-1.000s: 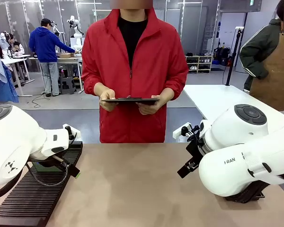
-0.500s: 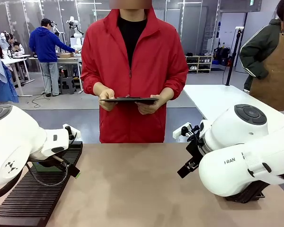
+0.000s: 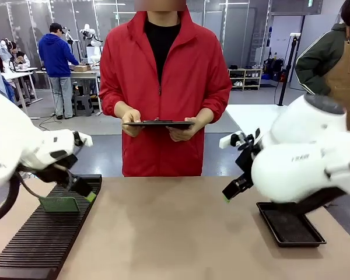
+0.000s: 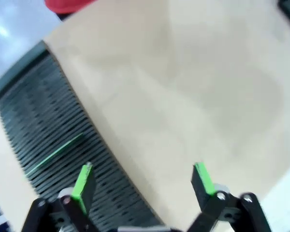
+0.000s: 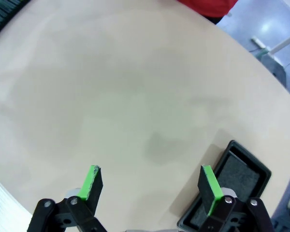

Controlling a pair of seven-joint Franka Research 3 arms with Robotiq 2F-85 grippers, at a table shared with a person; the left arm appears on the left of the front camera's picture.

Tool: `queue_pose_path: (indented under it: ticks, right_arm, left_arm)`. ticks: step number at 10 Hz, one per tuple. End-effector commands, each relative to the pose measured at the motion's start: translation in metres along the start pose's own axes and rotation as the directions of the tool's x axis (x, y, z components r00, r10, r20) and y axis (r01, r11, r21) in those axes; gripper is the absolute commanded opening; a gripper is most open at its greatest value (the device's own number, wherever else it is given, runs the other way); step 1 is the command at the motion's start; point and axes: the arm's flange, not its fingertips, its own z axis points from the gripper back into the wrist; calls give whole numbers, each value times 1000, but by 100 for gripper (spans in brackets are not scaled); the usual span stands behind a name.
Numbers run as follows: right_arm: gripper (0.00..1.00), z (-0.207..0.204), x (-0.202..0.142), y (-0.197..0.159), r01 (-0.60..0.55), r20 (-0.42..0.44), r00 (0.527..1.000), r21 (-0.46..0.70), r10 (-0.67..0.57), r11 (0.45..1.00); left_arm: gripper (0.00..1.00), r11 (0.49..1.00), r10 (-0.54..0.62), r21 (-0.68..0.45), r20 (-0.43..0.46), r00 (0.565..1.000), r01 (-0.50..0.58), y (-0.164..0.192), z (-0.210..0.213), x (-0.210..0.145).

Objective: Inspect the PCB.
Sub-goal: Pick up the Blank PCB and present it to the human.

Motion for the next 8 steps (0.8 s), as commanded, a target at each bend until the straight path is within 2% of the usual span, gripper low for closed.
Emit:
queue_pose_path:
  ticks: [1,2,3,4,6,7,8]
  right_arm:
    - [100,35,-1,-26,75,-22,997,206,-72,976]
    - [100,51,-8,-43,127,-45,992,299,-119,946]
    - [100,70,-23,-63,161,-43,986,431,-158,888]
    - [100,82,-40,-83,193,-53,980,481,-191,855]
    - [100,100,-92,-124,261,-66,957,627,-283,735]
    - [100,113,-128,-141,268,-36,941,688,-336,674]
    - [100,121,-161,-152,281,-12,920,718,-391,637]
  left_arm:
    - [100,971,31,-239,-9,999,-33,29,40,-5]
    - [100,936,68,-348,22,997,-56,43,58,-14]
    - [100,881,104,-470,70,992,-59,61,78,-33]
    - [100,826,140,-561,111,984,-54,76,94,-54]
    - [100,756,224,-652,173,959,-59,100,110,-105]
    - [100,723,274,-686,183,944,-77,110,112,-140]
    - [100,687,353,-721,228,907,-86,117,115,-172]
